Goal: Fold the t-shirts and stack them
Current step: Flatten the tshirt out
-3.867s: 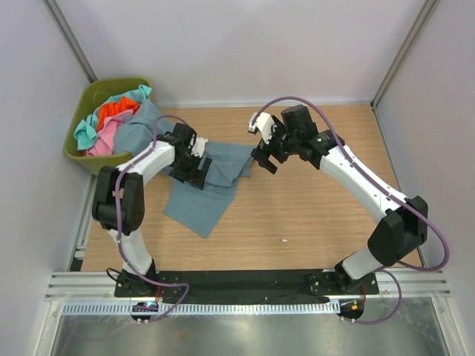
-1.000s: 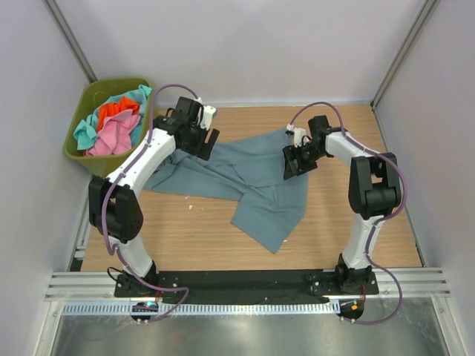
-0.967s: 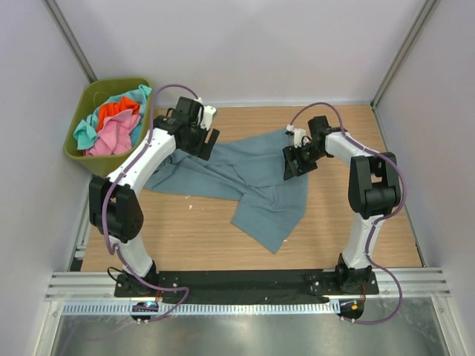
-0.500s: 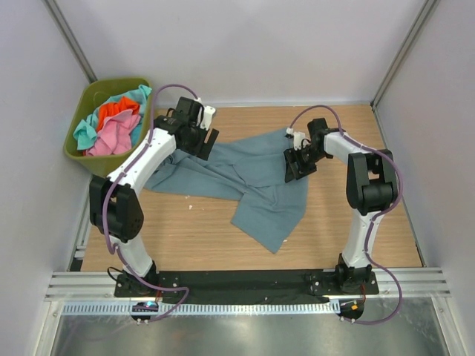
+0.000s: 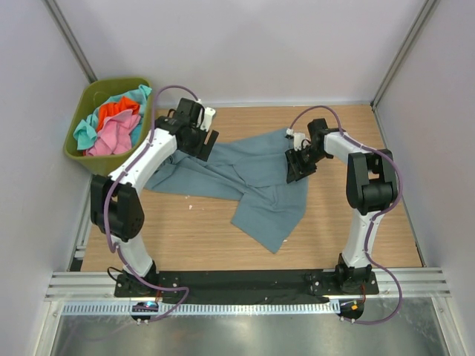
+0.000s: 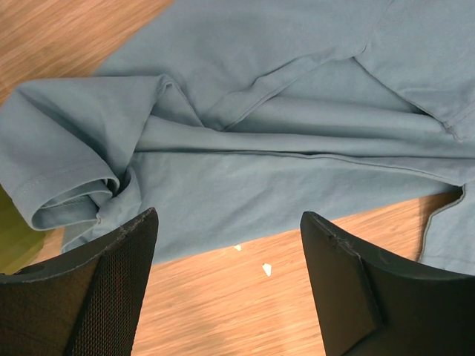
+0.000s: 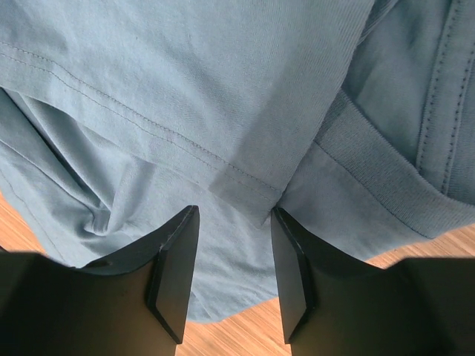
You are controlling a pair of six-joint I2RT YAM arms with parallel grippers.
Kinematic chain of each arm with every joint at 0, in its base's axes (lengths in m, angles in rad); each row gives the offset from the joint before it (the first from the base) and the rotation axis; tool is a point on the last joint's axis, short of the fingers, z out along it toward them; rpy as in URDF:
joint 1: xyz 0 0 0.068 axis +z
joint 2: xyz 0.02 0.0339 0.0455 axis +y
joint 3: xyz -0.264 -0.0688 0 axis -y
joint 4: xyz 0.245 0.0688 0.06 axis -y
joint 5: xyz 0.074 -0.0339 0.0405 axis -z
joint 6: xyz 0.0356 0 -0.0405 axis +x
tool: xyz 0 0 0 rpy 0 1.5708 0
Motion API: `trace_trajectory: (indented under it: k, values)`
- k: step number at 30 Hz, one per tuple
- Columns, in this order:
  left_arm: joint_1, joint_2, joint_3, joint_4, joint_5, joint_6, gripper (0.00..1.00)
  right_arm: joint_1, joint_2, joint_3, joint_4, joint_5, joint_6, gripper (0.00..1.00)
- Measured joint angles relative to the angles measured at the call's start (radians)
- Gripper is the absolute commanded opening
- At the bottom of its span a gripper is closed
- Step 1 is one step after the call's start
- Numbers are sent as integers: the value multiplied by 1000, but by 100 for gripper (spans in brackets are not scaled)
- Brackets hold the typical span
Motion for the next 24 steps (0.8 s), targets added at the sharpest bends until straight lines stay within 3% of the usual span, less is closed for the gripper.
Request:
trace_trajectory:
  k: [5,10,13,16,24]
  values:
    - [0,6,-8,0,0,0,78,0,0,0,0,0,-2,40]
    - [0,8,-10,1,-1,0,78,0,0,1,-1,-1,-13,14]
    - [0,10,-13,9,-29,8,79,0,0,1,-6,-1,-13,6]
    - [7,29,-11,25,-79,31,79,0,-1,8,-14,0,-12,1]
    - [127,153,78,43,-164,90,79,-26,-78,112,-27,8,-3,1]
